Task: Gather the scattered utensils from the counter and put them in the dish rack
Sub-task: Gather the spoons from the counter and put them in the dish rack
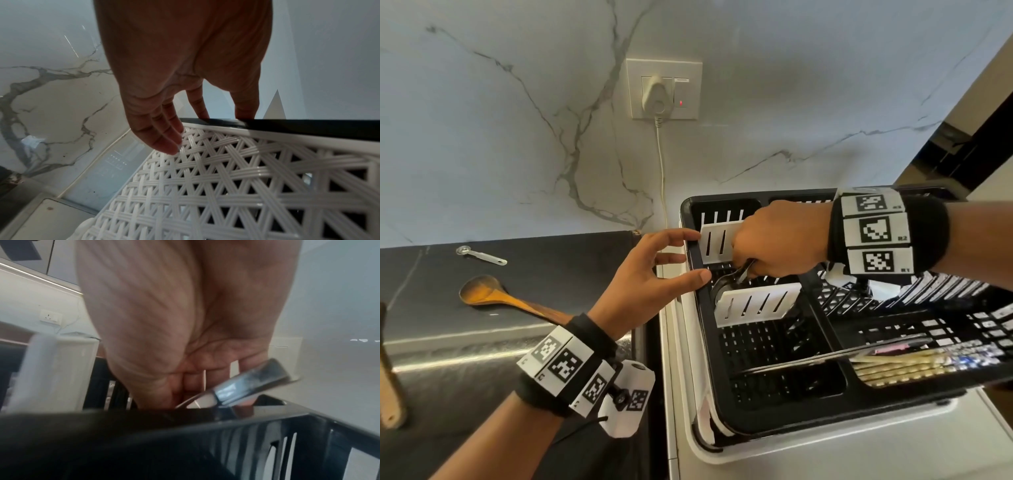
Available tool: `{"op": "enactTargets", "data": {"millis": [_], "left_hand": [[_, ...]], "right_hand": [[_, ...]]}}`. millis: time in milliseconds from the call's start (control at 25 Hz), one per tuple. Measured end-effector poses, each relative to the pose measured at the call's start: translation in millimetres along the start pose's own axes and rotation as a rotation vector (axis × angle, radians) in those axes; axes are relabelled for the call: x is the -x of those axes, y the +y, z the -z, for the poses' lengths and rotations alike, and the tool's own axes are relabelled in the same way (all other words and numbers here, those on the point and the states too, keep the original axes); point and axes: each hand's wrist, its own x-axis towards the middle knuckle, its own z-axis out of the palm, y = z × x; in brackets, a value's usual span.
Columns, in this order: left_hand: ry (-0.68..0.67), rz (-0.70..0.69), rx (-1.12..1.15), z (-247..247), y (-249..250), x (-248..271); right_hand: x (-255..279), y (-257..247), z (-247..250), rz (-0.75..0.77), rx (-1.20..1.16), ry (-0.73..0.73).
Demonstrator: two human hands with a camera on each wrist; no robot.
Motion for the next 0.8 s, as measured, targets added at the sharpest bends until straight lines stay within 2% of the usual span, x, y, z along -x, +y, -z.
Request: {"op": "enactTargets", "data": {"millis": [240, 520, 800], "left_hand": [[-0.006, -0.002, -0.013, 0, -1, -2], [-0.003, -0.002, -0.042, 1, 3, -2], [-0.057, -0.035, -0.073, 5, 3, 3]], "right_hand": [[10, 7, 2, -0.009, -0.130, 0.056], [27, 8, 10, -0.060, -0.300, 0.360], [14, 12, 61, -0.125, -0.364, 0.453]]}}
